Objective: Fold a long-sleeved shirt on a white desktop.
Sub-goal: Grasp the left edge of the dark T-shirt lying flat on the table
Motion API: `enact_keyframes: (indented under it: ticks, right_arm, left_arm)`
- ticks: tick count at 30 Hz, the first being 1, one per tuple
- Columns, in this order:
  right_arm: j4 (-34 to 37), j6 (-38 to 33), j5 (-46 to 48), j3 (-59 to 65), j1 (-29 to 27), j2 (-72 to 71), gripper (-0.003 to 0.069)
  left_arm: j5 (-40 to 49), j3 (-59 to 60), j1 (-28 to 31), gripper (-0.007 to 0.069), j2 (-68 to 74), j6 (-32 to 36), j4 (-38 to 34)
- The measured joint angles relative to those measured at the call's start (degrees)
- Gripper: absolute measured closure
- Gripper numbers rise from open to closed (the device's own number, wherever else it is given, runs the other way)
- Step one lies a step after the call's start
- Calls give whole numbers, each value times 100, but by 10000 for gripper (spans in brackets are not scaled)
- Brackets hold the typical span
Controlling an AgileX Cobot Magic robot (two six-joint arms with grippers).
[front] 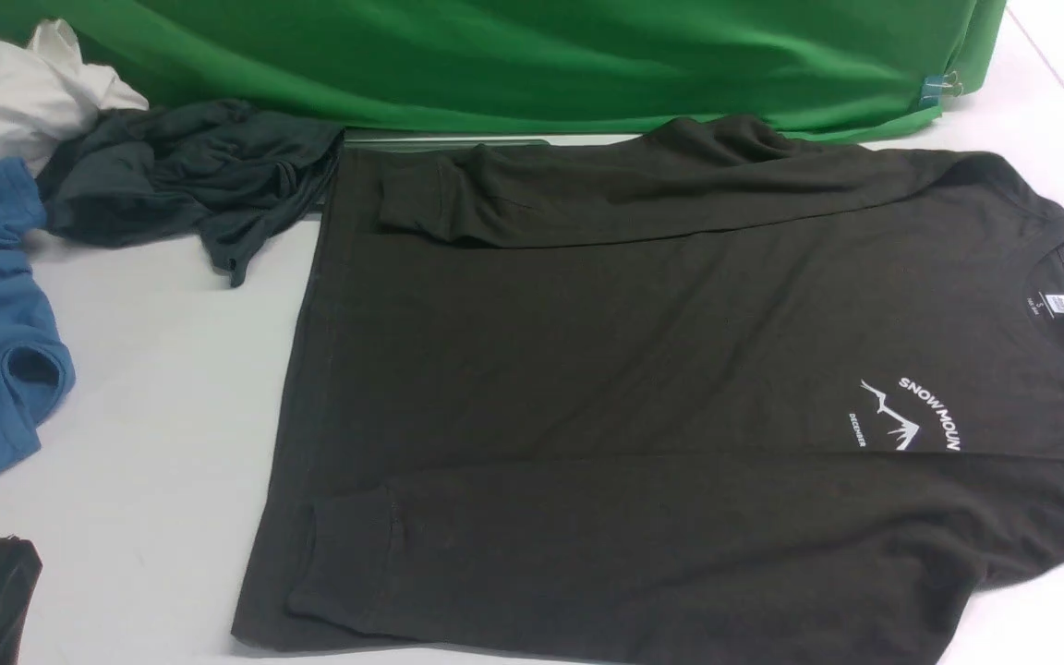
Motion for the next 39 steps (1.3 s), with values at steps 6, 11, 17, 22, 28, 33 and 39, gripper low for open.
enact_keyframes:
  ticks: [6, 11, 17, 22, 28, 33, 39]
  right_arm:
    - [0, 0, 0, 0, 0, 0, 419]
    - [0, 0, 0, 0, 0, 0, 419]
    - [0, 0, 0, 0, 0, 0, 419]
    - [0, 0, 0, 0, 0, 0, 419]
    - [0, 0, 2, 0, 0, 0, 419]
    - [0, 0, 1, 0, 0, 0, 419]
    - [0, 0, 1, 0, 0, 0, 419]
  left_arm:
    - [0, 0, 0, 605, 0, 0, 0]
    - [0, 0, 0, 605, 0, 0, 0]
    - [0, 0, 0, 605, 0, 0, 0]
    - [0, 0, 0, 605, 0, 0, 0]
    - [0, 0, 0, 605, -4, -6, 5]
    - [-16, 0, 0, 605, -4, 0, 24]
    - [-639, 0, 0, 605, -4, -67, -18]
